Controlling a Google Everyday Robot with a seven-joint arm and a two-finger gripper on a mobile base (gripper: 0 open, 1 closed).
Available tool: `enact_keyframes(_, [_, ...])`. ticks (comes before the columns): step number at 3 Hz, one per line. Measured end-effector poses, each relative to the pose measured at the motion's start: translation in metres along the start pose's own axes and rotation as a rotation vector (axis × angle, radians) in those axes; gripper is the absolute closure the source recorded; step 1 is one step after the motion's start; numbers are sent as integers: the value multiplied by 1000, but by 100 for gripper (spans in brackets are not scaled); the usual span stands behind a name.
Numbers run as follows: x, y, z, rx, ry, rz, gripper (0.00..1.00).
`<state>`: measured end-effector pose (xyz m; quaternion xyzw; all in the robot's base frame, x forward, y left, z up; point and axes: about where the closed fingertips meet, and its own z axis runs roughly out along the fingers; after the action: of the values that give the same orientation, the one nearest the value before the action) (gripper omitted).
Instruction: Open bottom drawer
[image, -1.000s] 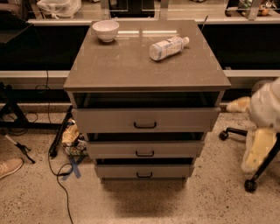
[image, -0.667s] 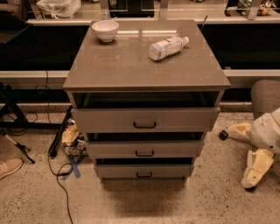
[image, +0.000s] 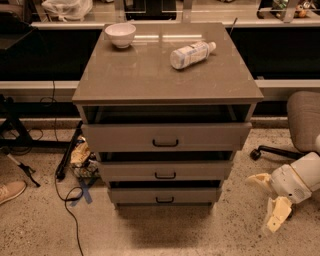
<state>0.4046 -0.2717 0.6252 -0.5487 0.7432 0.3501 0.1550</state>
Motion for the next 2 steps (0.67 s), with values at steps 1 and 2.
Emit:
enact_keyframes(1, [0,0,1,-1,0,0,0])
enact_keyframes(2, [24,-22,33,-16,-19,-32,0])
